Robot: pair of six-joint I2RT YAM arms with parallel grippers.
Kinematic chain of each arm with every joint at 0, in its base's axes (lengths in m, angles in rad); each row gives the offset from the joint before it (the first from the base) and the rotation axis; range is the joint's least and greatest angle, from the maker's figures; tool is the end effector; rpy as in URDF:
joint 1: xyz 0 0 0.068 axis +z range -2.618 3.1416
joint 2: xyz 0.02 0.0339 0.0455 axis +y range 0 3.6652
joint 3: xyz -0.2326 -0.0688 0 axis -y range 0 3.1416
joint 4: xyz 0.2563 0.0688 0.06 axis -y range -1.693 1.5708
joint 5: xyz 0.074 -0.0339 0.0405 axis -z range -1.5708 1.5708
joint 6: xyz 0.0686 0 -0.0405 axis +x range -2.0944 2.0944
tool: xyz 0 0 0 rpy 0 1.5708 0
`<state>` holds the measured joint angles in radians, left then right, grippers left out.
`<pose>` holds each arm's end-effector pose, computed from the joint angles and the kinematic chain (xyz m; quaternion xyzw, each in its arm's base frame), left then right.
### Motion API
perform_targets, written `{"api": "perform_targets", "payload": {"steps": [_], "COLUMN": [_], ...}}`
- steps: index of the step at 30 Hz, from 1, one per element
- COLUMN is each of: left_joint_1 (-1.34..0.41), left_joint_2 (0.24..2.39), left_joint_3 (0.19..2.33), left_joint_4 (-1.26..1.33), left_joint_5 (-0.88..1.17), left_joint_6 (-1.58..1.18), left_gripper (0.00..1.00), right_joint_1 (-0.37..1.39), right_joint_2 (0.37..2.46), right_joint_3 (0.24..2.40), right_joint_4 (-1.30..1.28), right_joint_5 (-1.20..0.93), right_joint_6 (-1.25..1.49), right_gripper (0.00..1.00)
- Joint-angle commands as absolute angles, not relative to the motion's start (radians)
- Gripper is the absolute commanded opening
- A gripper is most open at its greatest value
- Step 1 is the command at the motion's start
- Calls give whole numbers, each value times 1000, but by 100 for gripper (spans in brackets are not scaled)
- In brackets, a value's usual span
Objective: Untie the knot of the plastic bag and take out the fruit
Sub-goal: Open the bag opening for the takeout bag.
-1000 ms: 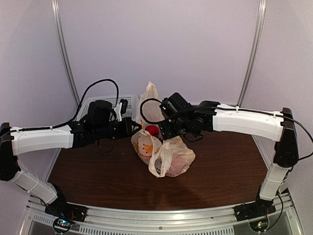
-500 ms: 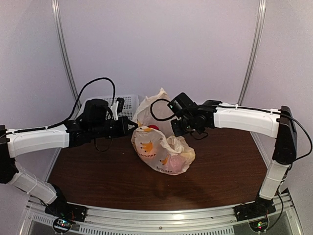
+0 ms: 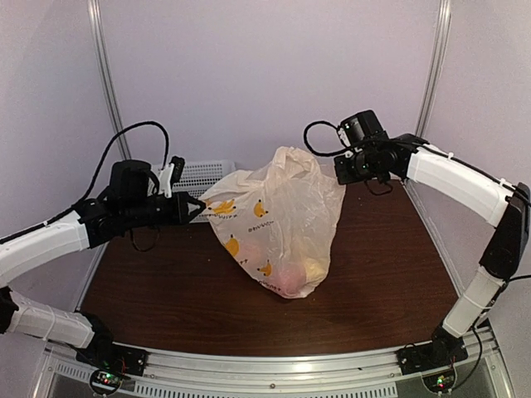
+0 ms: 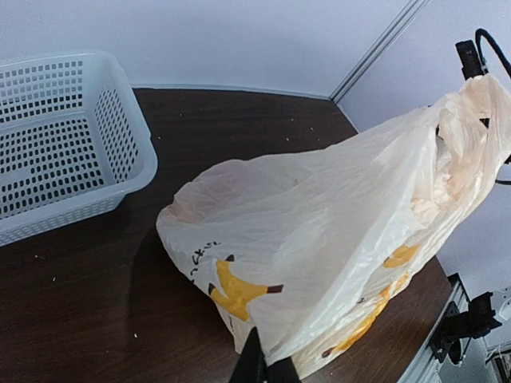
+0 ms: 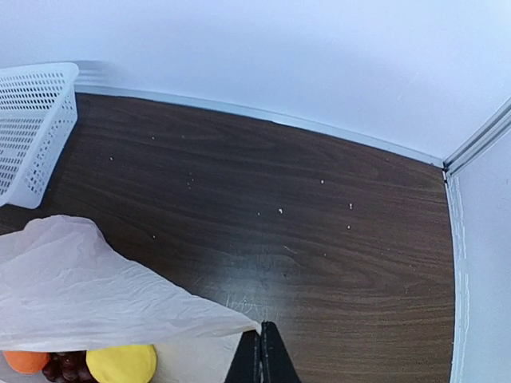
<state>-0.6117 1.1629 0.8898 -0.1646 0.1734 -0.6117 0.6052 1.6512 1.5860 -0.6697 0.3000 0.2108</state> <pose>0.2543 -0.1928 0.2557 0.0465 0.8406 -0.3669 0.3958 0.3420 0.2120 0.2950 -0.1176 0.8980 0.0339 0.4226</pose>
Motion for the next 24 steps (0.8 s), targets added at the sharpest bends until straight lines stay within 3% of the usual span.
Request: {"api": "perform_targets", "payload": {"steps": [1, 11, 24], "left_joint_1": [-602, -600, -603], "left_joint_2": [1113, 1053, 1125], "left_joint_3": [904, 896, 799], "left_joint_4": [-203, -193, -34], "left_joint_5": [190, 242, 413], "left_joint_6": [-518, -500, -546], "left_gripper": [0, 0, 0], "right_joint_1": [585, 542, 542], "right_joint_2": [1634, 1659, 1818], "right_joint_3": [1681, 1825, 1826], "right_joint_4": [-700, -688, -573], "right_joint_5": [294, 261, 89], "right_joint_6": [149, 134, 197], "right_gripper": [0, 0, 3]}}
